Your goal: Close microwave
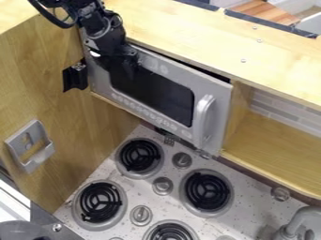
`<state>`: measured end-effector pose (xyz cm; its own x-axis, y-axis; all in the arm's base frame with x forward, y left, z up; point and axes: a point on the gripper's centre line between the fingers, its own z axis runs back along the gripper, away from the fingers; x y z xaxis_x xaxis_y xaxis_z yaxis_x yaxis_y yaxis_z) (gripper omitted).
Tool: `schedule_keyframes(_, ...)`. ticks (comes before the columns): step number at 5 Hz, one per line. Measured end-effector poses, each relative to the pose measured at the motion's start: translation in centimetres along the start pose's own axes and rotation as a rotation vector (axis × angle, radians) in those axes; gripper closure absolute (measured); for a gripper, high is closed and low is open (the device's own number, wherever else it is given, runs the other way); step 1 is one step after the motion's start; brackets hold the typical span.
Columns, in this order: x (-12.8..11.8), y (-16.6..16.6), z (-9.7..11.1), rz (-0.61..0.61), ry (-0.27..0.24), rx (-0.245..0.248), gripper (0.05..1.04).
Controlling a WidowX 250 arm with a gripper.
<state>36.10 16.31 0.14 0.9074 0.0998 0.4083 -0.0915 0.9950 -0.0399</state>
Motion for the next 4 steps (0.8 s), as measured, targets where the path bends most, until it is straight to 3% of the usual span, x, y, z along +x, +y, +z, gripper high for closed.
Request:
schedule_keyframes(2, 0.6, -0.2, 0.1, 0.069, -0.001, -0.028, 0.085)
schedule_keyframes(3, 0.9, -0.9, 1.8, 0.117, -0.016, -0.034, 0.085)
schedule_keyframes(4, 1.6, -1.5, 5.0, 0.115, -0.062, -0.009, 0.085)
